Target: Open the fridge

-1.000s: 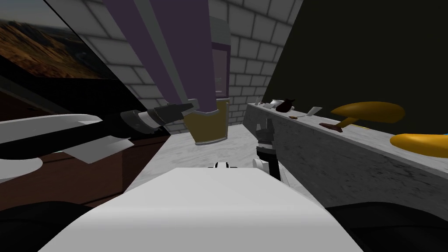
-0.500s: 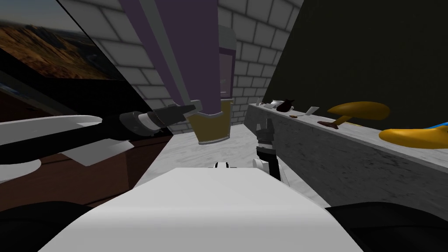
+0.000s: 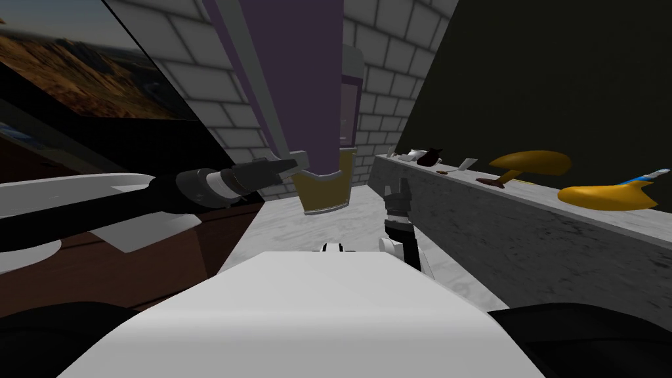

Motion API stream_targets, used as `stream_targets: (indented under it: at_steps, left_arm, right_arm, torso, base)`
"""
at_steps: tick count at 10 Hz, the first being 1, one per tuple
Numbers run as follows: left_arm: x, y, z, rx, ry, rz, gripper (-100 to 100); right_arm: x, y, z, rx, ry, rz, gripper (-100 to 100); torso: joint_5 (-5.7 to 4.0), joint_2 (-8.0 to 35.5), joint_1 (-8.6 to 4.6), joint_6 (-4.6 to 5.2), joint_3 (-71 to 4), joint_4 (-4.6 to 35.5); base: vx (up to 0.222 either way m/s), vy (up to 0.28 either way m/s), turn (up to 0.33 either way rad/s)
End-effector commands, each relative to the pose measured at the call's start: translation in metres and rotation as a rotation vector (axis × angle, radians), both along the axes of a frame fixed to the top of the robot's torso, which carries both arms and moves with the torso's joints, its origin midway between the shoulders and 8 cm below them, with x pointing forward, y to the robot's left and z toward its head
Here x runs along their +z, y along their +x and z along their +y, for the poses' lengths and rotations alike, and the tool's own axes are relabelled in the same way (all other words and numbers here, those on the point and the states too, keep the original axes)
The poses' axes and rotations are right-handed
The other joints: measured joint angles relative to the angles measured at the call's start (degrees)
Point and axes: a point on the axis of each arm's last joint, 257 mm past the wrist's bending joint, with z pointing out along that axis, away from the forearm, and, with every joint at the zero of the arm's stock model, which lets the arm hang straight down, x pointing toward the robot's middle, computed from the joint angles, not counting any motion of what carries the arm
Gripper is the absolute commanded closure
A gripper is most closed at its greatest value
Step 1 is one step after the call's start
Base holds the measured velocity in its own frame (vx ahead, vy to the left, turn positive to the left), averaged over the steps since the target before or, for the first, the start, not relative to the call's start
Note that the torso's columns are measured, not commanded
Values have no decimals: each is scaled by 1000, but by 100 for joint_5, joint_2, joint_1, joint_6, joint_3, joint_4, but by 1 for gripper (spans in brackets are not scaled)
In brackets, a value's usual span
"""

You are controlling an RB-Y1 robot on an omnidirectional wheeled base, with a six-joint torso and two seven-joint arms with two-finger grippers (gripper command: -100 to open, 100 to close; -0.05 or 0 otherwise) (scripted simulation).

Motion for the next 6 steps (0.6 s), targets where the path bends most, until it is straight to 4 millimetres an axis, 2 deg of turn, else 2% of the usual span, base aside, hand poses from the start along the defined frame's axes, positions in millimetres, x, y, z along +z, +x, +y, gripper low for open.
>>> stream_targets:
  at_steps: [1, 2, 3, 4, 6]
  left_arm:
    - [17, 1, -9, -14, 5, 0, -100]
    - [23, 0, -12, -20, 7, 0, -100]
    - [34, -1, -19, -30, 9, 0, -100]
    - [34, -1, -19, -30, 9, 0, -100]
    - [51, -4, -31, -47, 13, 0, -100]
  right_arm:
    - [0, 0, 0, 0, 0, 0, 0]
    - [0, 0, 0, 0, 0, 0, 0]
    - [0, 0, 0, 0, 1, 0, 0]
    - [0, 0, 0, 0, 1, 0, 0]
    - [0, 0, 0, 0, 0, 0, 0]
  torso:
    - [-20, -15, -66, 9, 0, -14]
    - [-39, -6, -116, 19, 15, -18]
    - [-41, 10, -113, 20, 23, -14]
    - [-31, 20, -86, 19, 32, -11]
    - [-17, 39, -48, 18, 45, -6]
  base:
    - [14, 2, 79]
    - [22, -27, 48]
    - [27, -29, 75]
    - [27, -20, 42]
    - [16, 1, 54]
